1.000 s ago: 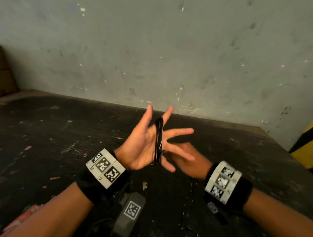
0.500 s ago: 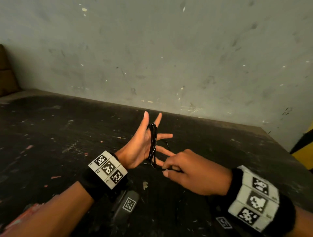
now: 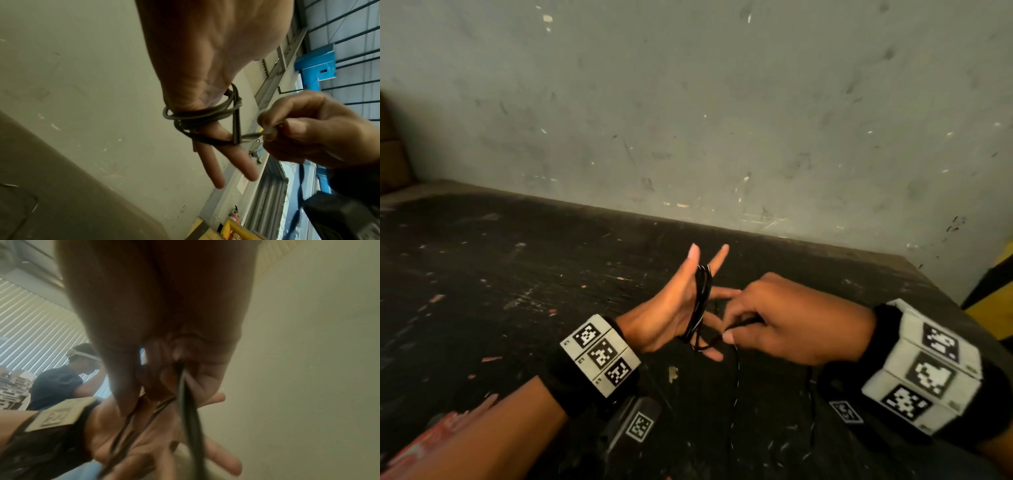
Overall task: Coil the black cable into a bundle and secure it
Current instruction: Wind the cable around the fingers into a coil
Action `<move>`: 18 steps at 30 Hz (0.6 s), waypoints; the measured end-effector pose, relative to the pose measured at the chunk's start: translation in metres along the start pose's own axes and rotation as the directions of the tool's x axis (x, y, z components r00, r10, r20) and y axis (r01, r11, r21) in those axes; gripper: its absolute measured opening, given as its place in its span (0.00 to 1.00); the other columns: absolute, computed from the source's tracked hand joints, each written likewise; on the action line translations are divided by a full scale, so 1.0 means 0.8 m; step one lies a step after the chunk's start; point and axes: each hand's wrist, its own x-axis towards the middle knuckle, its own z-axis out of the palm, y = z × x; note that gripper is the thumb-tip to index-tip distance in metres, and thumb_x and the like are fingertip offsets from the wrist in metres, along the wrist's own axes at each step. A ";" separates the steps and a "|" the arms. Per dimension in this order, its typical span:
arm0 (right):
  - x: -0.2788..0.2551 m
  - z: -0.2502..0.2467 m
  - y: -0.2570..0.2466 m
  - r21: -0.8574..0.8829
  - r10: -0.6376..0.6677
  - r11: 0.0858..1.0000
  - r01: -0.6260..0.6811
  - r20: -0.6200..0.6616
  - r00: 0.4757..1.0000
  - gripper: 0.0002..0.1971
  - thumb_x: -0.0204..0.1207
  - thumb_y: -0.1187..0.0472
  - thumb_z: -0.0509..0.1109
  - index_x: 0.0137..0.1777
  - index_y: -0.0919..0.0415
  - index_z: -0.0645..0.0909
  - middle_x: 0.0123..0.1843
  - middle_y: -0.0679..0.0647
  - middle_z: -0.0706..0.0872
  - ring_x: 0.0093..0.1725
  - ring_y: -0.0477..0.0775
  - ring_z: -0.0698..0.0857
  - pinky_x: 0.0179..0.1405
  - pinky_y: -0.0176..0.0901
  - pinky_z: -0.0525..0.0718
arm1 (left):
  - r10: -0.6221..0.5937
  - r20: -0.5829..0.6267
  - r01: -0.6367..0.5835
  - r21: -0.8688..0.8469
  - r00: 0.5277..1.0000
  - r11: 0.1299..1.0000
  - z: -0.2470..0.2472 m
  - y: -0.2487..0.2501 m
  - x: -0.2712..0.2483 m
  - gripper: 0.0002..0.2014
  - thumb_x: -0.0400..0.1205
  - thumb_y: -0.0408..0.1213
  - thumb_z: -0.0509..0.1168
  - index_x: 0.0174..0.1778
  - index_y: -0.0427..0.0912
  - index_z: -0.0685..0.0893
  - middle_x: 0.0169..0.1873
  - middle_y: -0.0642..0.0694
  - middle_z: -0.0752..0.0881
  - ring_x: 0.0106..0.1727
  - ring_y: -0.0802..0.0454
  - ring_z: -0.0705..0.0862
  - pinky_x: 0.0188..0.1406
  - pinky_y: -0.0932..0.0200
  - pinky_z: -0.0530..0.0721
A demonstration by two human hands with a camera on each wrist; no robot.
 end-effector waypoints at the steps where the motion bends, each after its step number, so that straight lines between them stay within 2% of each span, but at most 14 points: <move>1: 0.000 -0.006 -0.001 -0.002 0.005 1.000 -0.005 0.011 1.000 0.09 0.78 0.56 0.68 0.40 0.56 0.86 0.25 0.43 0.79 0.25 0.42 0.78 0.27 0.29 0.70 | -0.002 0.020 0.002 0.016 1.000 1.000 0.002 -0.001 -0.001 0.51 0.56 0.82 0.53 0.77 0.74 0.48 0.71 0.45 0.76 0.61 0.33 0.84 0.45 0.38 0.89; 5: 0.003 -0.020 -0.009 0.054 -0.057 0.997 0.055 0.040 0.998 0.09 0.78 0.59 0.67 0.40 0.60 0.86 0.27 0.50 0.85 0.24 0.42 0.79 0.29 0.26 0.73 | 0.040 0.026 -0.042 0.110 0.999 0.993 0.011 -0.003 -0.003 0.51 0.58 0.82 0.50 0.78 0.71 0.45 0.66 0.49 0.80 0.62 0.38 0.85 0.50 0.34 0.87; 7: 0.008 -0.018 -0.014 0.080 -0.088 0.993 0.086 0.016 0.996 0.08 0.79 0.59 0.66 0.44 0.61 0.86 0.28 0.57 0.88 0.25 0.46 0.83 0.29 0.30 0.77 | 0.062 0.013 -0.063 0.112 0.998 0.992 0.014 -0.001 0.000 0.50 0.58 0.82 0.50 0.78 0.72 0.46 0.64 0.52 0.80 0.64 0.40 0.84 0.52 0.33 0.86; 8: 0.011 -0.018 -0.016 0.073 -0.091 0.993 0.091 -0.006 0.996 0.08 0.79 0.59 0.66 0.45 0.61 0.86 0.28 0.58 0.88 0.25 0.48 0.84 0.31 0.34 0.79 | 0.065 0.012 -0.066 0.113 0.998 0.991 0.016 0.000 0.001 0.50 0.58 0.82 0.50 0.78 0.72 0.48 0.64 0.52 0.80 0.64 0.40 0.84 0.49 0.36 0.88; 10: 0.015 -0.020 -0.019 0.036 -0.084 0.996 0.085 -0.033 0.996 0.08 0.78 0.58 0.68 0.45 0.60 0.86 0.25 0.52 0.87 0.24 0.43 0.83 0.31 0.28 0.76 | 0.052 0.027 -0.055 0.123 0.998 0.991 0.020 0.002 0.000 0.46 0.57 0.82 0.49 0.74 0.72 0.62 0.64 0.49 0.81 0.62 0.39 0.85 0.43 0.44 0.90; 11: 0.015 -0.025 -0.018 0.014 -0.075 0.997 0.075 -0.037 0.997 0.07 0.77 0.59 0.69 0.44 0.60 0.87 0.23 0.46 0.85 0.23 0.39 0.81 0.30 0.26 0.74 | 0.036 0.040 -0.041 0.123 0.999 0.992 0.021 0.002 -0.001 0.42 0.57 0.83 0.48 0.68 0.73 0.71 0.64 0.49 0.81 0.60 0.39 0.86 0.41 0.45 0.91; 12: 0.015 -0.031 -0.016 -0.005 -0.060 0.998 0.060 -0.035 0.998 0.05 0.75 0.59 0.72 0.43 0.60 0.87 0.22 0.40 0.82 0.24 0.35 0.80 0.29 0.24 0.73 | 0.016 0.059 -0.023 0.114 0.998 0.993 0.021 0.002 -0.003 0.40 0.56 0.83 0.48 0.63 0.72 0.75 0.65 0.50 0.80 0.58 0.40 0.87 0.41 0.45 0.91; 14: 0.010 -0.050 -0.011 -0.016 -0.027 1.000 0.027 -0.007 1.000 0.02 0.72 0.61 0.74 0.40 0.59 0.88 0.20 0.32 0.79 0.24 0.32 0.78 0.28 0.22 0.71 | -0.031 0.099 0.021 0.101 0.995 0.995 0.019 0.002 -0.006 0.42 0.56 0.83 0.48 0.66 0.71 0.70 0.71 0.48 0.75 0.56 0.40 0.87 0.41 0.45 0.90; 15: 0.007 -0.061 -0.009 -0.006 -0.017 1.000 0.017 0.003 1.000 0.02 0.71 0.62 0.75 0.39 0.59 0.87 0.19 0.31 0.79 0.24 0.32 0.78 0.28 0.22 0.71 | -0.057 0.122 0.045 0.103 0.991 0.994 0.019 0.002 -0.007 0.44 0.55 0.83 0.48 0.68 0.71 0.67 0.74 0.44 0.72 0.55 0.40 0.87 0.41 0.45 0.90; 18: 0.003 -0.091 -0.002 0.034 -0.022 0.999 0.023 -0.038 0.999 0.02 0.70 0.62 0.77 0.38 0.60 0.89 0.21 0.38 0.81 0.23 0.35 0.77 0.26 0.23 0.71 | -0.143 0.216 0.121 0.110 0.966 0.987 0.020 0.002 -0.009 0.47 0.55 0.84 0.47 0.74 0.75 0.57 0.77 0.39 0.69 0.59 0.34 0.85 0.43 0.43 0.90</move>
